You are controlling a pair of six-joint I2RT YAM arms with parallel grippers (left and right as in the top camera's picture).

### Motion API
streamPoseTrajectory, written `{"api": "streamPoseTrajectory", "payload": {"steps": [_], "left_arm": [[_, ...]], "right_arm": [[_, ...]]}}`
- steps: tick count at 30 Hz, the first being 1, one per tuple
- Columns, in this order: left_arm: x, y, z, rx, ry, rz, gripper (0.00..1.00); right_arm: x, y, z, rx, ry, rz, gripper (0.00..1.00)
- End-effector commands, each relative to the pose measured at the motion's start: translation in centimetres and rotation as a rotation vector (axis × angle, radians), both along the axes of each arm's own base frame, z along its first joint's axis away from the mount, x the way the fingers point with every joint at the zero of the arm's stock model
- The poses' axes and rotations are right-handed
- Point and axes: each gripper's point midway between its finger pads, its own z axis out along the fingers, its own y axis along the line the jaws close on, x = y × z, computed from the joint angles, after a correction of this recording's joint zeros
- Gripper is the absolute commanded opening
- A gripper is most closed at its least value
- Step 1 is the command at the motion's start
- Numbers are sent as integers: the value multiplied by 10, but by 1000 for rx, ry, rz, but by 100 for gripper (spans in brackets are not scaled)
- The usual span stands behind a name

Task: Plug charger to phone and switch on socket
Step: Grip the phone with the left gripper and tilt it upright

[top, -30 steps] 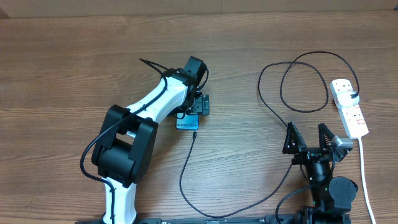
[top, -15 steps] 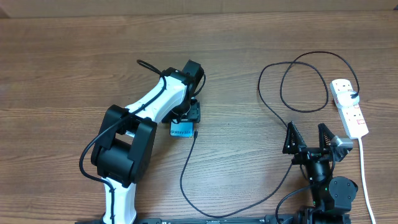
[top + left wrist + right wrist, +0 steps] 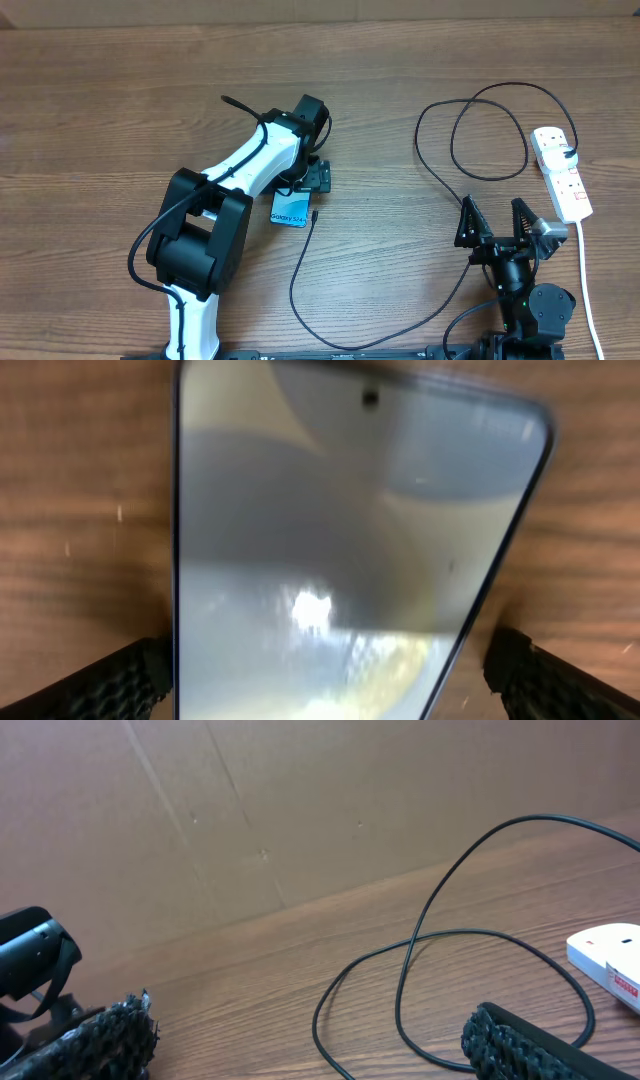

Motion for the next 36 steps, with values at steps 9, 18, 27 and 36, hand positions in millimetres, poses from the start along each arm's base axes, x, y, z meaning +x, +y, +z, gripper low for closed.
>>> {"api": "streamPoseTrajectory", "payload": {"steps": [9,18,27,36], "left_arm": [[-1,16,-9,30,19,10,95],[-2,17,-9,32,25,14,100],[-2,16,-9,32,23,12,96],[-13,22,-9,74,59,2,82]], "right_arm": [[0,0,-2,-4,-2,-4,100],[0,0,-2,-4,-2,-4,100],[0,0,-2,-5,-2,-4,100],[0,0,-2,-4,-2,-4,100]]}}
